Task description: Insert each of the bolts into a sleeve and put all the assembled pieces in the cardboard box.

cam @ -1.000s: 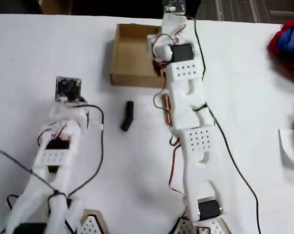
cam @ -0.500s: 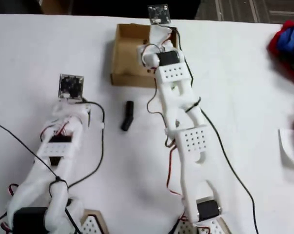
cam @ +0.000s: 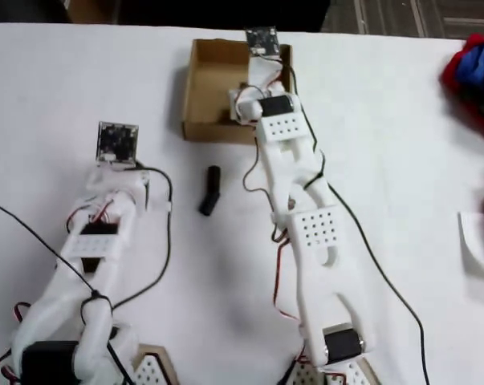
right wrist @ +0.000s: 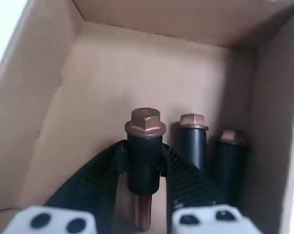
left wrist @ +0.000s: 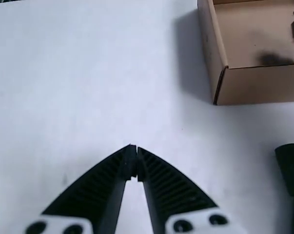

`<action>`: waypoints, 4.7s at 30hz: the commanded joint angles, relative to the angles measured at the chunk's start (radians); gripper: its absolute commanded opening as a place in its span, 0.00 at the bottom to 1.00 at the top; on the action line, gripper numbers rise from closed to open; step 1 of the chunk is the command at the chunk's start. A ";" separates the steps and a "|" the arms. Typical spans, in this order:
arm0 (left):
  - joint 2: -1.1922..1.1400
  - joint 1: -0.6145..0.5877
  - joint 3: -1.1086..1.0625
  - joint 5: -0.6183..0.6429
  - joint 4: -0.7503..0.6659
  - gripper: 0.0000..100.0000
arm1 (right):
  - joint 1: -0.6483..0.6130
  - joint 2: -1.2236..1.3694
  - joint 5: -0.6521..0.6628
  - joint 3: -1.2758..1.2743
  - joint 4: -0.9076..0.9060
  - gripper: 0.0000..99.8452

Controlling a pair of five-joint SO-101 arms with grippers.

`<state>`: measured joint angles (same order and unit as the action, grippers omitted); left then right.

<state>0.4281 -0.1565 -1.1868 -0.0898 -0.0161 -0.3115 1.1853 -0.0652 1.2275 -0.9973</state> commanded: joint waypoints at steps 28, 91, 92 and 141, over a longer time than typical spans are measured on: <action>0.002 -0.006 0.042 -0.008 -0.021 0.03 | 0.044 -0.081 0.002 0.216 -0.220 0.01; 0.003 -0.114 0.048 0.098 -0.023 0.03 | -0.249 -0.165 -0.192 -0.325 -0.518 0.07; 0.003 -0.114 0.048 0.098 -0.023 0.03 | -0.252 -0.165 -0.189 -0.325 -0.538 0.06; 0.003 -0.115 0.048 0.098 -0.021 0.03 | -0.223 -0.176 -0.138 -0.247 -0.647 0.02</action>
<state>0.4281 -0.2639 -1.1868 0.0023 -0.0161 -0.5355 1.0288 -0.2432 0.9344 -1.6433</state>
